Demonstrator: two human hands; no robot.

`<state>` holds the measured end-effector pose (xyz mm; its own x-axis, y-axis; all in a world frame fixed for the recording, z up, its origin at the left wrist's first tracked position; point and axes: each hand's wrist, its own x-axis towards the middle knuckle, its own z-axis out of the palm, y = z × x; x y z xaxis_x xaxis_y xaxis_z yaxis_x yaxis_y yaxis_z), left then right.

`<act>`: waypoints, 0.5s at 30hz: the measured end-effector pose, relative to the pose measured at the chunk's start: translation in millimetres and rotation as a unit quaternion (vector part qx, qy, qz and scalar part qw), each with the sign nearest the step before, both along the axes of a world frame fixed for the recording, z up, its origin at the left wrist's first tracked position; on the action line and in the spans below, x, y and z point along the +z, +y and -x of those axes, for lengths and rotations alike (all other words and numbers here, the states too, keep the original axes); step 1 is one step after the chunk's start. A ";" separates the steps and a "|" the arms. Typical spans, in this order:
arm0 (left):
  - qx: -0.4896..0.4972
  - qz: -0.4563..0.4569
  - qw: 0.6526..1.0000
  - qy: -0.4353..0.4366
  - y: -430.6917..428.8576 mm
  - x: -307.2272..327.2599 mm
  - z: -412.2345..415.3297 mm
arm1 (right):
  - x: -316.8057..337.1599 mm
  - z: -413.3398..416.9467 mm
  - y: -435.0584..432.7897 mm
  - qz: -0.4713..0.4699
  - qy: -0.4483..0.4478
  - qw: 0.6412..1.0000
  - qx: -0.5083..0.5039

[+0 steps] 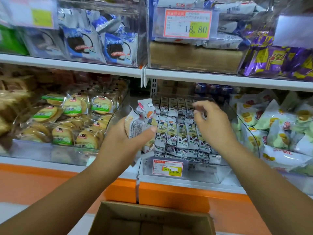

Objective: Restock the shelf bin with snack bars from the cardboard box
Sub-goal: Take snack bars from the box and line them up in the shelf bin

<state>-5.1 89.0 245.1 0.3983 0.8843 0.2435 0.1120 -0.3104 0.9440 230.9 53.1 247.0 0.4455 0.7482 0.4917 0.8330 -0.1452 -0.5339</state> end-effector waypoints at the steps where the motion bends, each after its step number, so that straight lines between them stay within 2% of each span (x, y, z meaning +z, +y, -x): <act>1: -0.016 0.023 1.000 0.002 -1.9 -0.2 -1.1 | 1.4 16.1 -8.5 -0.016 0.016 0.999 0.039; 3: -0.041 0.075 0.996 -0.019 -8.0 -0.1 -5.3 | 3.2 47.2 -27.7 -0.013 0.071 0.989 0.128; 7: -0.076 0.135 0.986 -0.068 -18.8 -1.4 -13.5 | 1.1 83.2 -62.9 0.086 0.178 0.946 0.256; 9: -0.076 0.141 0.985 -0.070 -22.8 -1.6 -14.4 | -5.0 85.4 -70.3 0.094 0.177 0.945 0.258; 15: -0.073 0.156 0.983 -0.064 -26.3 -2.2 -17.1 | -16.7 78.6 -73.4 0.036 0.195 0.950 0.243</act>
